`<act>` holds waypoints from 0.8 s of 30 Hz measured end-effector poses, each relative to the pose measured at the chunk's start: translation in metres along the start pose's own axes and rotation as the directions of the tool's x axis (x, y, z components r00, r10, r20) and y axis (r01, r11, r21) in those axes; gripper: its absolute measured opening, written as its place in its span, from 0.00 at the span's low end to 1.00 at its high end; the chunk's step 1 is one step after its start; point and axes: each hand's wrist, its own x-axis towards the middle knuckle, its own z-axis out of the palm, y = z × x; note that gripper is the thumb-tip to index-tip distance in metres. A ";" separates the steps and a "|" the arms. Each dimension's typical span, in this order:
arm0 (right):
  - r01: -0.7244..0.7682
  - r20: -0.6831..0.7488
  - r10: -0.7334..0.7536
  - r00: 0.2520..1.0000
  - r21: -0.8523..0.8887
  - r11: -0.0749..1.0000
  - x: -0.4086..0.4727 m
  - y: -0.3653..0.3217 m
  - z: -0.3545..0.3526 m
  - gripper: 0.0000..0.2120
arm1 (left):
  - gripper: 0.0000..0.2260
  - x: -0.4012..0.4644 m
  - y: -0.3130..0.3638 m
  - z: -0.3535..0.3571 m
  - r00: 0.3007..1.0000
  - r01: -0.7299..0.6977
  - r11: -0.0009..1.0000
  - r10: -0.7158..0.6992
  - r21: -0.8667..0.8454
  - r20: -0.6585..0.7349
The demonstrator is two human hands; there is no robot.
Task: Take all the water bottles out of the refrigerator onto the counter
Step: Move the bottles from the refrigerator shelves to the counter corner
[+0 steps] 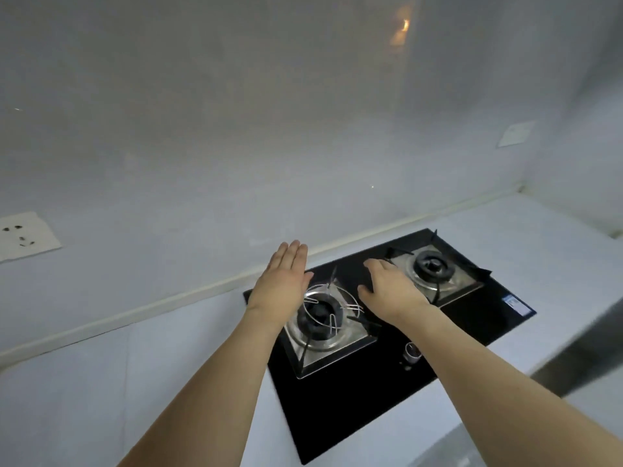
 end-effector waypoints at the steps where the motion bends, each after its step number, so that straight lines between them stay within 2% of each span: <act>1: -0.035 -0.007 0.035 0.999 -0.003 0.999 -0.007 0.014 -0.006 0.26 | 0.26 0.006 0.016 0.004 0.999 -0.041 0.999 0.041 -0.003 0.000; 8: -0.211 -0.075 0.211 0.975 0.009 0.978 -0.061 0.129 -0.045 0.22 | 0.26 0.038 0.140 0.024 0.960 -0.278 0.959 0.279 0.050 -0.003; 16: -0.359 -0.175 0.361 0.916 0.044 0.932 -0.132 0.276 -0.100 0.23 | 0.26 0.064 0.317 0.058 0.916 -0.401 0.916 0.400 -0.030 -0.043; 24: -0.498 -0.220 0.501 0.837 0.074 0.864 -0.221 0.413 -0.143 0.24 | 0.26 0.070 0.500 0.096 0.793 -0.609 0.789 0.606 -0.077 -0.063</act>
